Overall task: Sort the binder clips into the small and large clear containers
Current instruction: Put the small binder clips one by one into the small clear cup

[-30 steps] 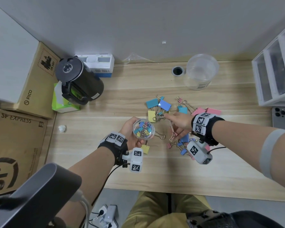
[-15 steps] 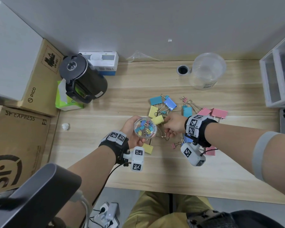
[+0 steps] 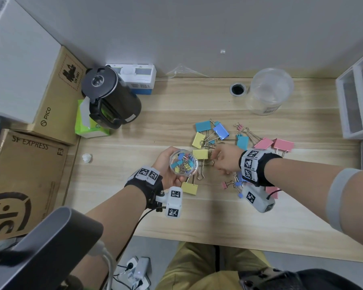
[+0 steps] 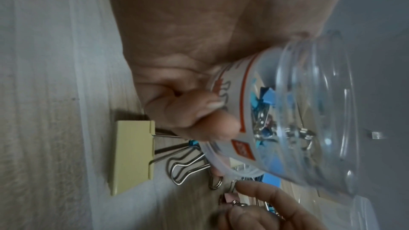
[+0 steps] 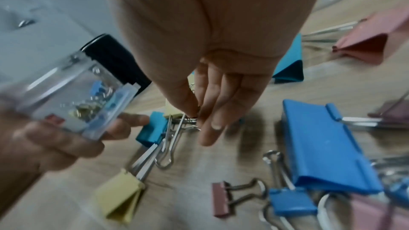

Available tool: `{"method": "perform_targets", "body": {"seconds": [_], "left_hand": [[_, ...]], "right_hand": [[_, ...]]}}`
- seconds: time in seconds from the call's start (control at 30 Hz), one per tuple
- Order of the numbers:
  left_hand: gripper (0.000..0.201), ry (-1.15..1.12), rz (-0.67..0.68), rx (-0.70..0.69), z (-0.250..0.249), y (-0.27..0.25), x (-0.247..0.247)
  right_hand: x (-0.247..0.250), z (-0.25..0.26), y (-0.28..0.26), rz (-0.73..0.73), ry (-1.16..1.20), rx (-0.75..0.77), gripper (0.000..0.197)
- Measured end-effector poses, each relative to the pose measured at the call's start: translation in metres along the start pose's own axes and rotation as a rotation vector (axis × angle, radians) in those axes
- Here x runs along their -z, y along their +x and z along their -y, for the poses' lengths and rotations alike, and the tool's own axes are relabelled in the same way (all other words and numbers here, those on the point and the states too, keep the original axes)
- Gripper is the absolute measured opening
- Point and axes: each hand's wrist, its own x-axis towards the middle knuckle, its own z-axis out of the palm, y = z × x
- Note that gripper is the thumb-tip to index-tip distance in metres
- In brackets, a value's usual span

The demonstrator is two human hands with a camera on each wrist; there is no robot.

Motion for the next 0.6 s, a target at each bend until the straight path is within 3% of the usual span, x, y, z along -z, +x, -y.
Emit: {"method": "perform_targets", "body": {"seconds": [0.27, 0.6], "left_hand": [[0.051, -0.022, -0.029, -0.011, 0.004, -0.004, 0.002], [0.047, -0.044, -0.044, 0.0, 0.006, -0.008, 0.008]], "right_hand": [[-0.006, 0.003, 0.006, -0.16, -0.429, 0.126, 0.028], [-0.013, 0.005, 0.026, -0.146, -0.476, 0.133, 0.045]]}}
